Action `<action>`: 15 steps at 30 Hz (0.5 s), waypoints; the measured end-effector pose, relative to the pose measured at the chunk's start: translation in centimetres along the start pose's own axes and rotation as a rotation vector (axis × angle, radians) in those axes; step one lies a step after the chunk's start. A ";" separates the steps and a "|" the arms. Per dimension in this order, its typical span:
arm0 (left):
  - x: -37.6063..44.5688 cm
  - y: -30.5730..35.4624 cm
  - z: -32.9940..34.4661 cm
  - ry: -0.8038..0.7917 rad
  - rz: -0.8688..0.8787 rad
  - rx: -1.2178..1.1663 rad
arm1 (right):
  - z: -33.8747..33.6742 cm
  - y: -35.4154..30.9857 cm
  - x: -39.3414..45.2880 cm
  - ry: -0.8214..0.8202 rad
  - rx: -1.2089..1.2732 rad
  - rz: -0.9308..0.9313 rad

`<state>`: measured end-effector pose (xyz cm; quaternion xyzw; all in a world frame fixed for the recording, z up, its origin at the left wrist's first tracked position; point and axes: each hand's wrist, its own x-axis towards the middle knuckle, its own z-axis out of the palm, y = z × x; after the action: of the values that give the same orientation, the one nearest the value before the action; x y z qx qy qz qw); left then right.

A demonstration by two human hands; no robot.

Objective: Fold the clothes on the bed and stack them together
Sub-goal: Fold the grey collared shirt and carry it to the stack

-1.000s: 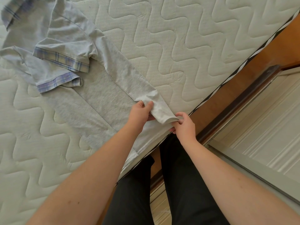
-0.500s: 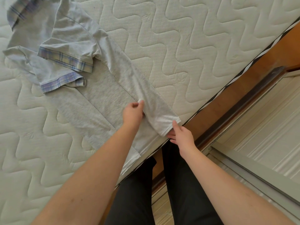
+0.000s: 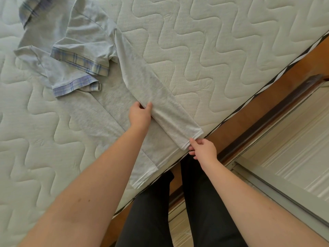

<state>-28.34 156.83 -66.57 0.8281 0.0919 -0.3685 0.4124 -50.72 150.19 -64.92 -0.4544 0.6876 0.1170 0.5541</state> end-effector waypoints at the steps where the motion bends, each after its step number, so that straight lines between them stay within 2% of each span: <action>1: 0.1 -0.3 -0.1 0.003 -0.001 0.003 | -0.1 0.1 0.0 -0.003 -0.037 -0.009; 9: 1.7 0.9 -0.9 0.029 -0.071 -0.266 | 0.3 -0.4 0.3 -0.081 -0.124 -0.005; 11: 2.2 1.4 -1.1 0.039 -0.081 -0.177 | 0.2 -0.7 0.2 -0.074 -0.224 0.004; 15: 2.8 1.8 -2.2 -0.089 -0.094 0.241 | 0.2 -1.6 -0.4 -0.104 -0.422 -0.044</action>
<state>-24.40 156.88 -66.53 0.8492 0.0670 -0.4322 0.2959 -49.43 149.64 -64.11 -0.5687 0.6080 0.2695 0.4840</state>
